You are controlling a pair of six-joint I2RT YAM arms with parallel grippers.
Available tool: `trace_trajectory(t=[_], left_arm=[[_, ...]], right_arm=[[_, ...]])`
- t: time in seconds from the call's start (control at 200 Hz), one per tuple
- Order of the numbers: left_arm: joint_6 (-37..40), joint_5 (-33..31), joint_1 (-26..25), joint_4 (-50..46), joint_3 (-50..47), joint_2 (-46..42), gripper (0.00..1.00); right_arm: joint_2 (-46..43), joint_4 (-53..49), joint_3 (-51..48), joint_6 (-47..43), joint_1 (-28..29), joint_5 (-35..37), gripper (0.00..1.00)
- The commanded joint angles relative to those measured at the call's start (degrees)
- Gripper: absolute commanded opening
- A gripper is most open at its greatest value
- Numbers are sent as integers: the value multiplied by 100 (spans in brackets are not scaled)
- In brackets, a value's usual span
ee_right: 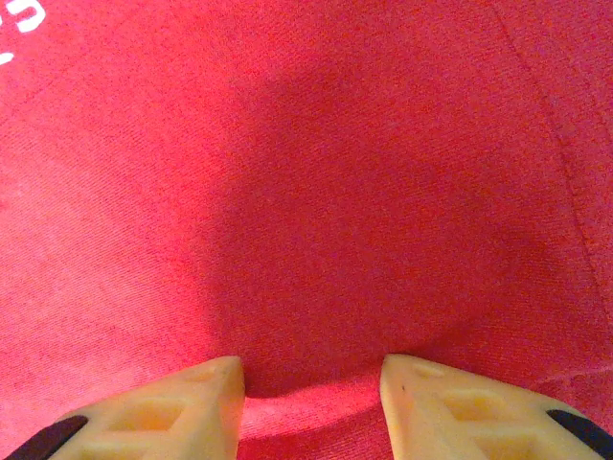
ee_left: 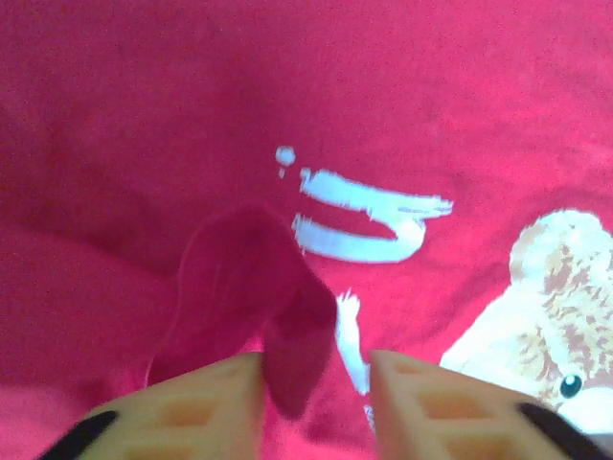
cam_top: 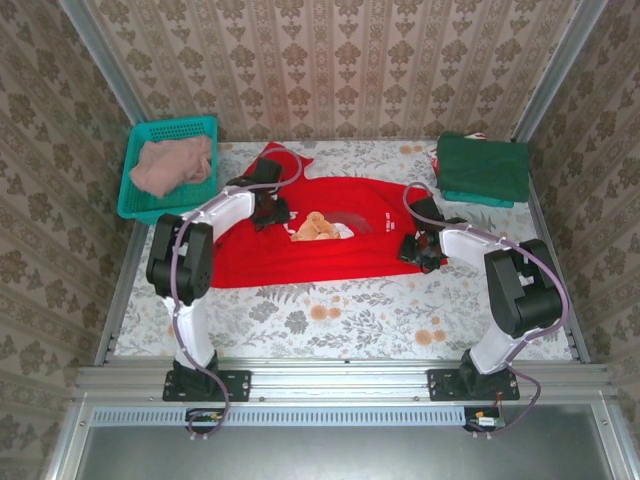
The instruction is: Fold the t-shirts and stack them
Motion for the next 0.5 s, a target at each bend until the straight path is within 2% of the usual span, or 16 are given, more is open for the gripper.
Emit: trace_trajectory(t=[0.0, 0.155, 0.3, 0.335, 0.39, 0.495], left_arm=[[167, 11, 40, -247, 440, 328, 25], [395, 113, -108, -304, 903, 536, 0], [570, -63, -300, -738, 1540, 888, 1], [604, -112, -313, -859, 1670, 987, 6], [668, -71, -310, -933, 1804, 1121, 33], [762, -43, -314, -1142, 2066, 1422, 54]], right_arm=[[-41, -8, -114, -116, 11, 16, 44], [56, -11, -68, -135, 15, 26, 44], [74, 0, -61, -135, 12, -36, 44], [65, -2, -63, -135, 13, -40, 44], [51, 6, -76, -137, 12, -61, 44], [34, -65, -54, -145, 11, -35, 44]])
